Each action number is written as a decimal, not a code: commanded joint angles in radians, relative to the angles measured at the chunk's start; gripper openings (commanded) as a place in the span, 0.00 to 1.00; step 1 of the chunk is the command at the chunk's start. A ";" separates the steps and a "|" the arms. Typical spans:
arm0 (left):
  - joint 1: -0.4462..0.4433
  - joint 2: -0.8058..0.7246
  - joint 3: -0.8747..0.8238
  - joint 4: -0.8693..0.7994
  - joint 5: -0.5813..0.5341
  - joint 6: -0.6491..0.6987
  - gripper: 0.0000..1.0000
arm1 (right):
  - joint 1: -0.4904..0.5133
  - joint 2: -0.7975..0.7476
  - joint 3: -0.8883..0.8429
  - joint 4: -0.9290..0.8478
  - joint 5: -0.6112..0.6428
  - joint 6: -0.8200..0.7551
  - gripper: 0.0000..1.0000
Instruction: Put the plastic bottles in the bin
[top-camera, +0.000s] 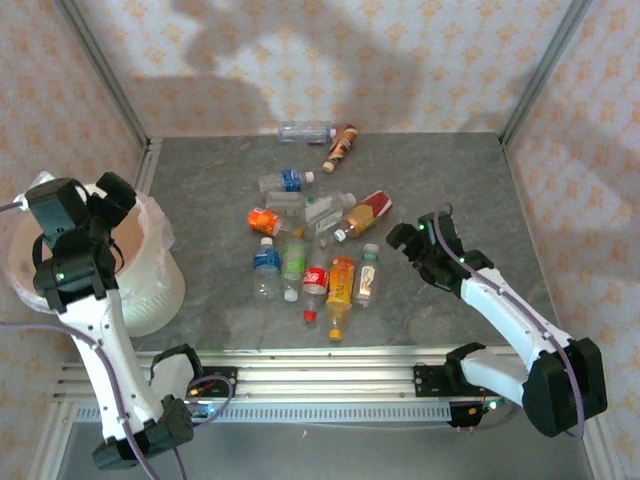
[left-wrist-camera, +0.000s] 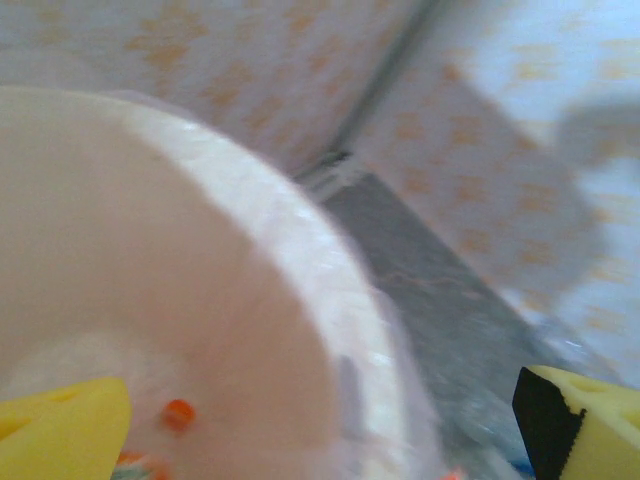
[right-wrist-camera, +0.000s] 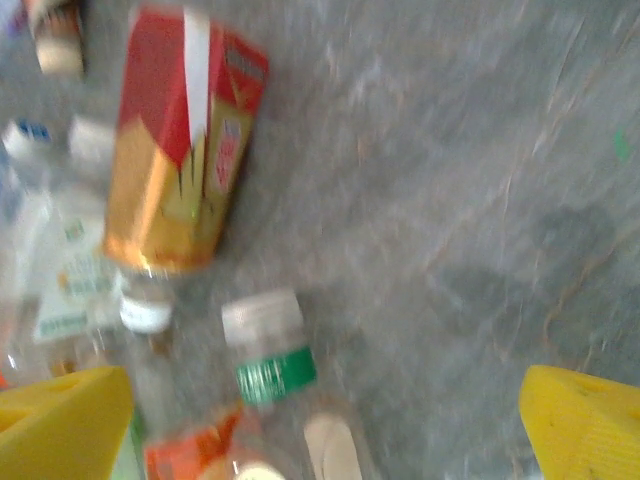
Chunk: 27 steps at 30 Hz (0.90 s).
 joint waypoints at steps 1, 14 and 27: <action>-0.015 -0.022 0.023 0.087 0.293 -0.041 1.00 | 0.073 -0.054 -0.010 -0.098 -0.067 -0.007 0.99; -0.377 -0.060 -0.061 0.248 0.383 -0.155 1.00 | 0.312 0.090 -0.041 -0.017 -0.082 -0.090 1.00; -0.784 0.027 -0.167 0.359 0.228 -0.183 1.00 | 0.362 0.170 -0.038 -0.082 0.197 -0.063 0.92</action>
